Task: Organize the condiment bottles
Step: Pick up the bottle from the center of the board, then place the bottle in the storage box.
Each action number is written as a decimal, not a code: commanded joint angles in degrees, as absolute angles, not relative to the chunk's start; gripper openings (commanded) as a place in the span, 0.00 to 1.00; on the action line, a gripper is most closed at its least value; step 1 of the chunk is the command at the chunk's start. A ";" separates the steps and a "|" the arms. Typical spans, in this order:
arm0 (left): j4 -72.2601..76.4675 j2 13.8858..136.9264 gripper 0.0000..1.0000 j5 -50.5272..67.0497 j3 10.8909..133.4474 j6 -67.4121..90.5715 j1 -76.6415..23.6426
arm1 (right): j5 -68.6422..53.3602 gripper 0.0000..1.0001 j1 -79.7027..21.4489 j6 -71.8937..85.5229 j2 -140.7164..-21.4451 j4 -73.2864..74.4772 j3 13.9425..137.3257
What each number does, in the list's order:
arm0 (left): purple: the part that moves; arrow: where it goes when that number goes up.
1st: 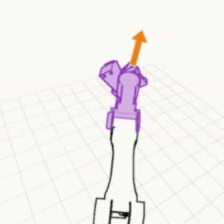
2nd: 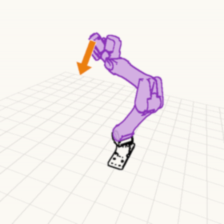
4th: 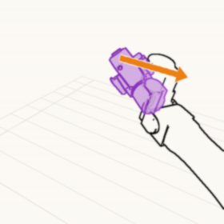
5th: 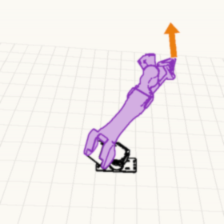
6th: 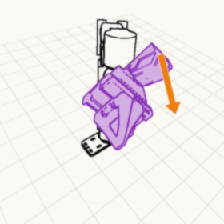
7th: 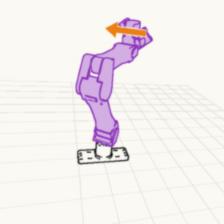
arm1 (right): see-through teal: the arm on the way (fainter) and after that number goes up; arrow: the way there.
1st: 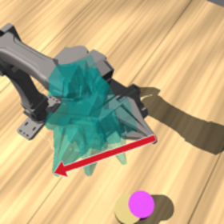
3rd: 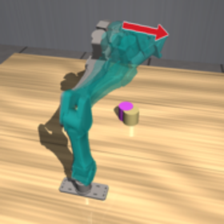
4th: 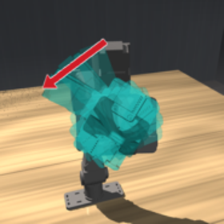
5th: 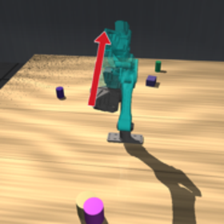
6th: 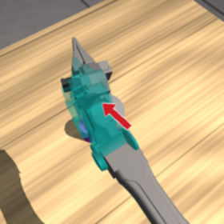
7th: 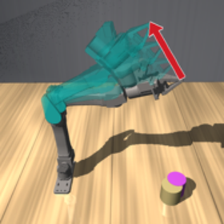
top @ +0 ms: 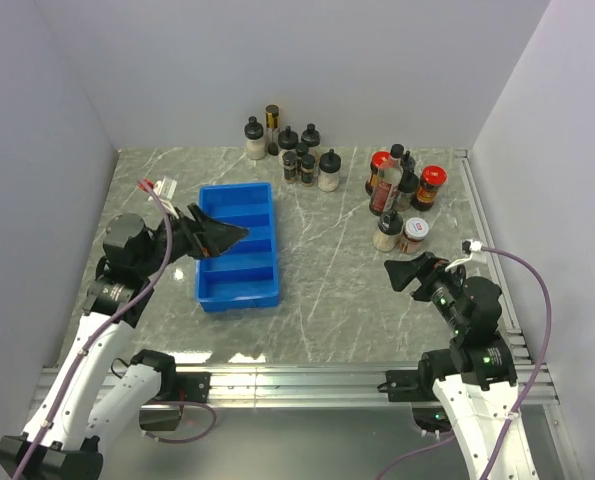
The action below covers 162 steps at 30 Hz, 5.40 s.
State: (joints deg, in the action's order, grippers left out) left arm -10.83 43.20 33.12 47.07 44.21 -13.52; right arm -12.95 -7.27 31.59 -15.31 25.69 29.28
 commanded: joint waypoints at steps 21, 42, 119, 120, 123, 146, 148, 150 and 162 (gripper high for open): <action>17.92 85.68 0.97 11.42 62.14 10.30 -47.02 | -6.51 1.00 -7.56 39.73 -3.43 35.50 30.67; 50.00 125.33 0.96 15.99 79.01 3.25 -50.62 | -1.32 1.00 -7.56 42.10 -0.35 37.44 32.35; 1.78 57.67 0.00 -32.86 49.67 17.38 -50.89 | -7.65 0.99 -7.56 40.52 0.26 32.96 28.83; -3.20 54.52 0.00 -33.39 49.14 18.36 -50.89 | -7.91 0.99 -7.56 40.52 0.26 32.61 28.74; -9.38 48.81 0.00 -34.98 46.15 21.35 -50.89 | -8.44 0.99 -7.56 40.69 -1.14 31.65 28.13; -22.94 43.86 0.00 -52.28 33.58 40.41 -50.89 | -11.07 0.97 -7.56 42.10 -0.79 28.39 22.15; -24.26 43.68 0.00 -53.69 32.09 42.44 -50.89 | -11.34 0.97 -7.56 41.84 -1.14 28.30 22.06; -22.78 42.98 0.00 -54.84 30.42 42.46 -50.89 | -11.43 0.97 -7.56 41.49 -1.32 28.04 21.89; -16.78 45.88 0.00 -57.31 32.17 37.88 -50.89 | -11.69 0.97 -7.56 41.57 -2.02 26.19 20.83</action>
State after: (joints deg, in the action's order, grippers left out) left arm -20.40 45.36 -54.52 29.30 38.59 -50.72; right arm -11.09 -7.27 42.35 -1.10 29.47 20.86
